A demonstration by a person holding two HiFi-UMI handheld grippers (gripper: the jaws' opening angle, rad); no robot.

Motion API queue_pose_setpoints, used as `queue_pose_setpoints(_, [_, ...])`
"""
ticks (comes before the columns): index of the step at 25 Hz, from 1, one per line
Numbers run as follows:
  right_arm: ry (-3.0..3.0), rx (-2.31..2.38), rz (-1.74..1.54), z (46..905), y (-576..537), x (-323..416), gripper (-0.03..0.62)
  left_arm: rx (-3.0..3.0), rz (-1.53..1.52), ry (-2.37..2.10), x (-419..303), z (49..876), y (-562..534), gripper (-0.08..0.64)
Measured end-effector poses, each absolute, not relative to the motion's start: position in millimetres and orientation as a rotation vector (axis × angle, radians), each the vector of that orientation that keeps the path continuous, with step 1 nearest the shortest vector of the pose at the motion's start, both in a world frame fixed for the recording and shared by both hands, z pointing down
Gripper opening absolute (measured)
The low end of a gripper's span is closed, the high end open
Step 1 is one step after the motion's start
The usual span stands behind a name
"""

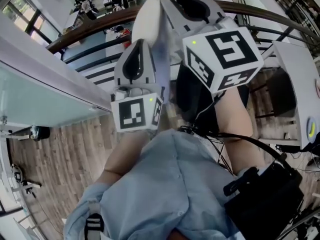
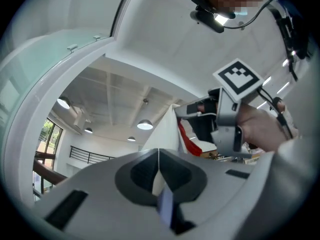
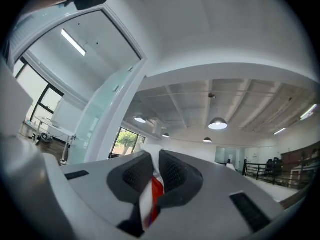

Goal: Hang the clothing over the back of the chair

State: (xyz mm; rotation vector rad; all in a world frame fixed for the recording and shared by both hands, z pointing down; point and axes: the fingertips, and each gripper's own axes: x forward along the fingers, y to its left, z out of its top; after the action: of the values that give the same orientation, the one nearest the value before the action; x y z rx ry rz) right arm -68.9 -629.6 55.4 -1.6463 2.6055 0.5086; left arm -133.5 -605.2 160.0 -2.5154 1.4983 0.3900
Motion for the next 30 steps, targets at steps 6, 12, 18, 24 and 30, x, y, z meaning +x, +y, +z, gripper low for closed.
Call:
queue_pose_setpoints(6, [2.366, -1.856, 0.560, 3.8, -637.1, 66.4, 0.035, -2.556, 0.381, 1.431, -77.3, 156.4, -614.0, 0.012])
queue_pose_setpoints(12, [2.157, -2.066, 0.348, 66.8, -623.0, 183.2, 0.035, -2.606, 0.328, 1.389, -58.7, 167.7, -617.1, 0.012])
queue_pose_setpoints(18, [2.089, -2.084, 0.079, 196.2, -611.6, 209.4, 0.037, -2.644, 0.249, 1.377, -47.9, 184.6, -616.3, 0.012])
queue_pose_setpoints(24, [2.181, -2.006, -0.159, 286.8, -623.0, 166.4, 0.040, -2.665, 0.191, 1.381, -39.6, 202.8, -613.1, 0.012])
queue_pose_setpoints(30, [2.200, -1.971, -0.236, 302.5, -620.2, 153.2, 0.109, -2.689, 0.186, 1.360, -34.2, 209.2, -605.7, 0.012])
